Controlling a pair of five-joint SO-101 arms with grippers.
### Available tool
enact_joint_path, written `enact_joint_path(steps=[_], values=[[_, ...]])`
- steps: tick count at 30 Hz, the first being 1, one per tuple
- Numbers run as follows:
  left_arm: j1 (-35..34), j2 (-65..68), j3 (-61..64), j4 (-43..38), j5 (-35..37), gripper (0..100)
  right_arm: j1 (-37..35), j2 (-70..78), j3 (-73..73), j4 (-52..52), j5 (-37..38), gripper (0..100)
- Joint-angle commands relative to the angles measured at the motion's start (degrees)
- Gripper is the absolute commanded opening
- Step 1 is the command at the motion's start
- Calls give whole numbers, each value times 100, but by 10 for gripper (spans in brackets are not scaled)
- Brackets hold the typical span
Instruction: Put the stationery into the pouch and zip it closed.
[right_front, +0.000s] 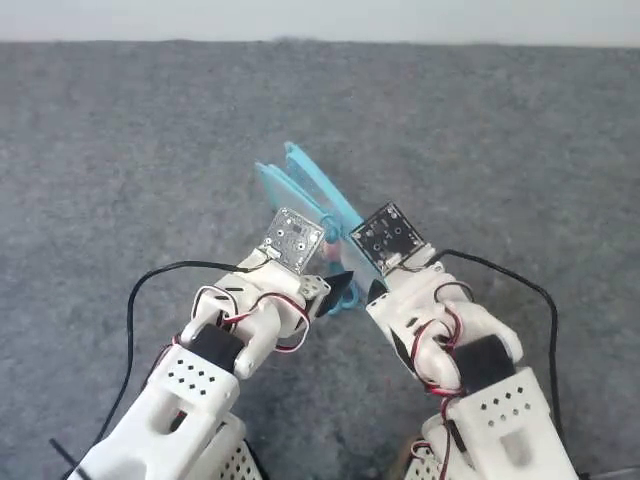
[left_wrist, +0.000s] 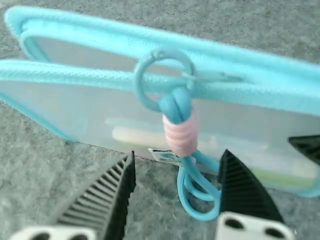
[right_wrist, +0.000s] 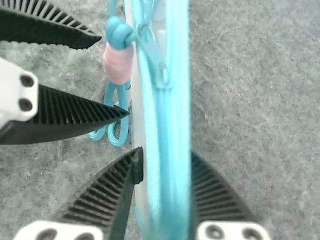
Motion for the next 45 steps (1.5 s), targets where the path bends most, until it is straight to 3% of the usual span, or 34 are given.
enact_joint_path(steps=[1, 19, 22, 27, 45], values=[[26, 44, -374, -176, -97, 257, -4, -171, -53, -154, -70, 188], [44, 44, -374, -167, -97, 257, -549, -171, -62, -1235, -79, 188], [44, 44, -374, -167, -97, 257, -558, -171, -62, -1235, -79, 180], [44, 44, -303, -193, -79, 257, -576, -171, -53, -1235, -79, 0], [44, -9, -286, -387, -62, 255, -593, -224, 211, -523, -26, 6]])
